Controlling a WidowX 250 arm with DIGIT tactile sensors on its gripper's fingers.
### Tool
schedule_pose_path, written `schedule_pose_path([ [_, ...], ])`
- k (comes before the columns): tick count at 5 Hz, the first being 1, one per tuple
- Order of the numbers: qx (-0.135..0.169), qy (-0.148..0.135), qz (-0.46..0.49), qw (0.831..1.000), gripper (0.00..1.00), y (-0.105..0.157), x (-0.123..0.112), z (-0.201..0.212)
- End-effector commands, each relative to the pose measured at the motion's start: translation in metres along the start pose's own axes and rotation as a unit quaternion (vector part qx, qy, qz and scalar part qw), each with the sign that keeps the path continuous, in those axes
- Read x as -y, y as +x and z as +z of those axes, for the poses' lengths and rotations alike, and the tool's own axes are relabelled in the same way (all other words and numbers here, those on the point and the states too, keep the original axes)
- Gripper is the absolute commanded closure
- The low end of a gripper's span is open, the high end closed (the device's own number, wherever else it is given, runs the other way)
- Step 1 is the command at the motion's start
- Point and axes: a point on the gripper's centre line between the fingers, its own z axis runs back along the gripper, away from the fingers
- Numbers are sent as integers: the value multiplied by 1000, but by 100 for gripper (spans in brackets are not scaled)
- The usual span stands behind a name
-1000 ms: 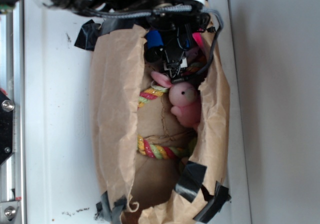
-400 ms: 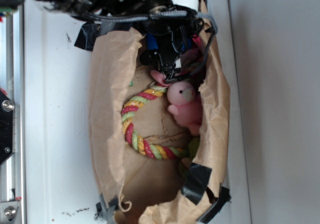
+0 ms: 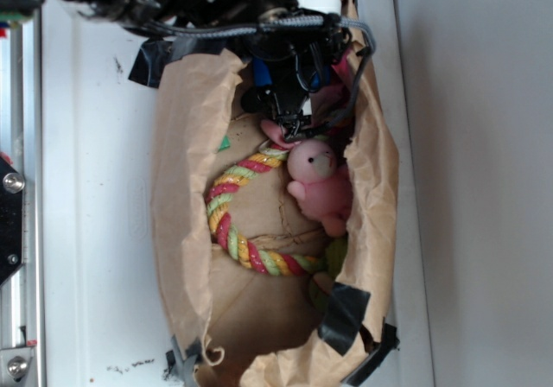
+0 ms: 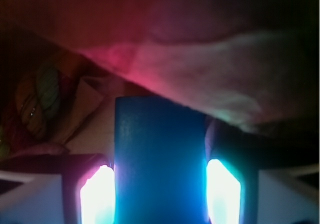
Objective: Grab the blue block.
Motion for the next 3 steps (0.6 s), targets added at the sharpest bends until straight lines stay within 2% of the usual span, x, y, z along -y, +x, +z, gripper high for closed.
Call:
schedule_pose_path([
  [1,19,-21,13,1000,100,14,-14,41],
  [3,38,-76,-3,996,100,7,-3,97],
])
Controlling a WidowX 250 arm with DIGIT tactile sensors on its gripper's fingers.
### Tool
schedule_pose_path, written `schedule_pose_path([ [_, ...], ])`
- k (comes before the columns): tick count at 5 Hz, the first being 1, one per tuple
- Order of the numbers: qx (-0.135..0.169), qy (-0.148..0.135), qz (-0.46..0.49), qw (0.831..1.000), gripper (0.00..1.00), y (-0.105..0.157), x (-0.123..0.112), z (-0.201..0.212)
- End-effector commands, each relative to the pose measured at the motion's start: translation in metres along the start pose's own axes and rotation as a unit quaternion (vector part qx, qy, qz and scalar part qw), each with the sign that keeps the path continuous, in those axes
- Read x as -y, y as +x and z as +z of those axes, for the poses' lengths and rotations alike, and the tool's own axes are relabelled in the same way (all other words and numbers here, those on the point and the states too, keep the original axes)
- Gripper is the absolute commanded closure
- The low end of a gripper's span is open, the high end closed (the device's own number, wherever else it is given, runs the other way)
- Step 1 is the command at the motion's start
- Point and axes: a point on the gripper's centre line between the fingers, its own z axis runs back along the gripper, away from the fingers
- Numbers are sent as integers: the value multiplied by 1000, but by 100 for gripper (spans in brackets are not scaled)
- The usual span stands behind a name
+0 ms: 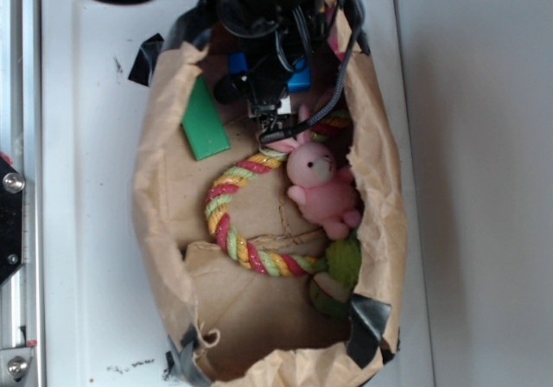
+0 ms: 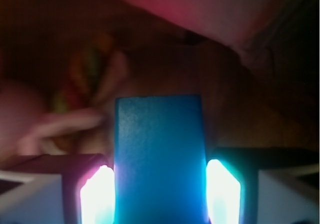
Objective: Grab the blue block.
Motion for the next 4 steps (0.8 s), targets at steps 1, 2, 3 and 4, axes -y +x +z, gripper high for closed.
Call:
schedule_pose_path([
  [1,66,-11,-34,997,100,0,33,75],
  [2,67,-13,-42,997,100,-3,55,87],
  [3,55,-32,-34,997,100,7,65,105],
  [4,34,-35,-29,998,100,21,76,114],
])
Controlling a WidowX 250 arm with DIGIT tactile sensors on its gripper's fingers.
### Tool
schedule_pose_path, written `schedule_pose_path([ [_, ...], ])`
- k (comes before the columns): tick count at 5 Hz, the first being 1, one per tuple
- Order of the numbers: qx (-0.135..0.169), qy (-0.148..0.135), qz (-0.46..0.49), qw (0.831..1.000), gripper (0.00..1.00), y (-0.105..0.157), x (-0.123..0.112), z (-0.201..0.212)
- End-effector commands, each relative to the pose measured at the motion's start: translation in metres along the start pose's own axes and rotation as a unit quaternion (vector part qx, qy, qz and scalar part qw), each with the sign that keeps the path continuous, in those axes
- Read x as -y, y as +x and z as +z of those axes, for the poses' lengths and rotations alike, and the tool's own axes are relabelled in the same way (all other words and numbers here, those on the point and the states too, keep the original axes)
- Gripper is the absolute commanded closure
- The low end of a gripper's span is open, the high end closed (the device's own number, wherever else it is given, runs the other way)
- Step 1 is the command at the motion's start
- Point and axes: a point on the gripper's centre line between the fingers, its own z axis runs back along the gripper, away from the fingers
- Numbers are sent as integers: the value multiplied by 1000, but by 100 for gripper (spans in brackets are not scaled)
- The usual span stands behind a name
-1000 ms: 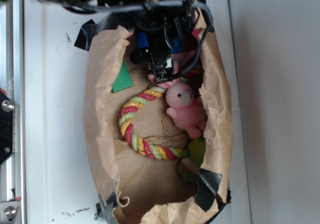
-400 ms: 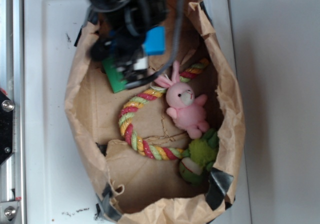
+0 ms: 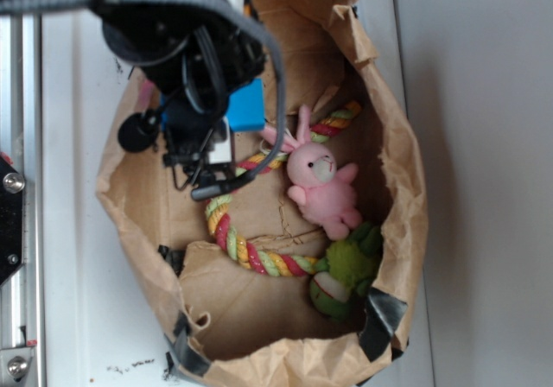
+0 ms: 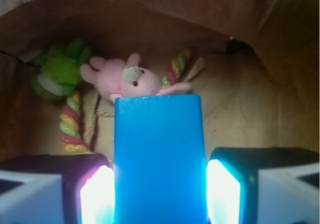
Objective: Grab the blue block.
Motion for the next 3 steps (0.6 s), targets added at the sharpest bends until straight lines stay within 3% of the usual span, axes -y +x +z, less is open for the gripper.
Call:
schedule_pose_path([
  [1,-5,16,-8,1000,100,39,27,25],
  [3,4,9,-13,1000,100,44,36,22],
])
